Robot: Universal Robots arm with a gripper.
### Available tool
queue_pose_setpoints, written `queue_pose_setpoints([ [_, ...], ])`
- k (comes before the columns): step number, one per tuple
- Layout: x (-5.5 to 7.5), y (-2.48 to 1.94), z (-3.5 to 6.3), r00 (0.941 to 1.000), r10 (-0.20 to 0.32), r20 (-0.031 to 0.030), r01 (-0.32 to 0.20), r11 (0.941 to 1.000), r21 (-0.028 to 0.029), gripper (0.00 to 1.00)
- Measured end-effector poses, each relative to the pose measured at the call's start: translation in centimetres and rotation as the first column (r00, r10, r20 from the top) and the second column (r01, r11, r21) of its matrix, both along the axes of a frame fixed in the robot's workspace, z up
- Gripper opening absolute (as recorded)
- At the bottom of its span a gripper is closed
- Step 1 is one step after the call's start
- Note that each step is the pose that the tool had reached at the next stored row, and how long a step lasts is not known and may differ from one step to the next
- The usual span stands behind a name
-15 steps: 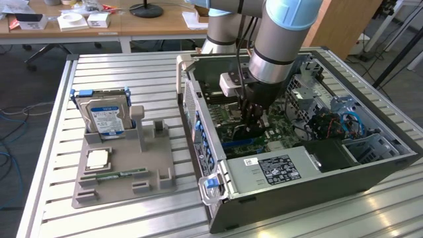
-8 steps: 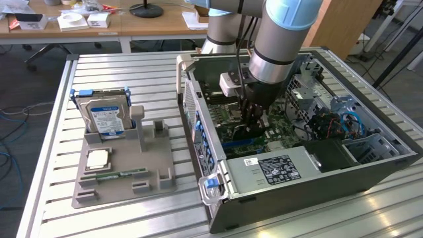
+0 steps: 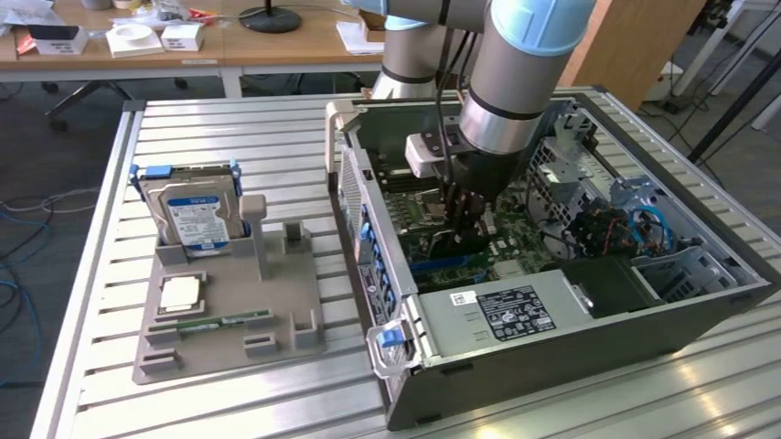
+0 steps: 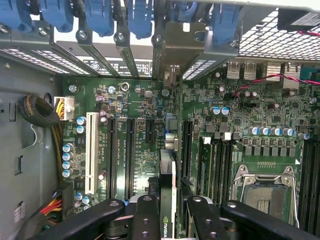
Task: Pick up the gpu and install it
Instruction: 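Insert the gpu into the slot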
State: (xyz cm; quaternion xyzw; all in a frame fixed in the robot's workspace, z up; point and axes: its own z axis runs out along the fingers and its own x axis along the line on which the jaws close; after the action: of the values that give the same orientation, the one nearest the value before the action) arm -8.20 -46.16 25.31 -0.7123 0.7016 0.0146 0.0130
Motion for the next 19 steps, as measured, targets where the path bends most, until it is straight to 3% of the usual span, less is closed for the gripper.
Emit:
queue_pose_setpoints([
  [19,0.0,-0.06,-0.09,1.0,-0.004,-0.0001,0.004,1.0,-0.0001,0.26],
])
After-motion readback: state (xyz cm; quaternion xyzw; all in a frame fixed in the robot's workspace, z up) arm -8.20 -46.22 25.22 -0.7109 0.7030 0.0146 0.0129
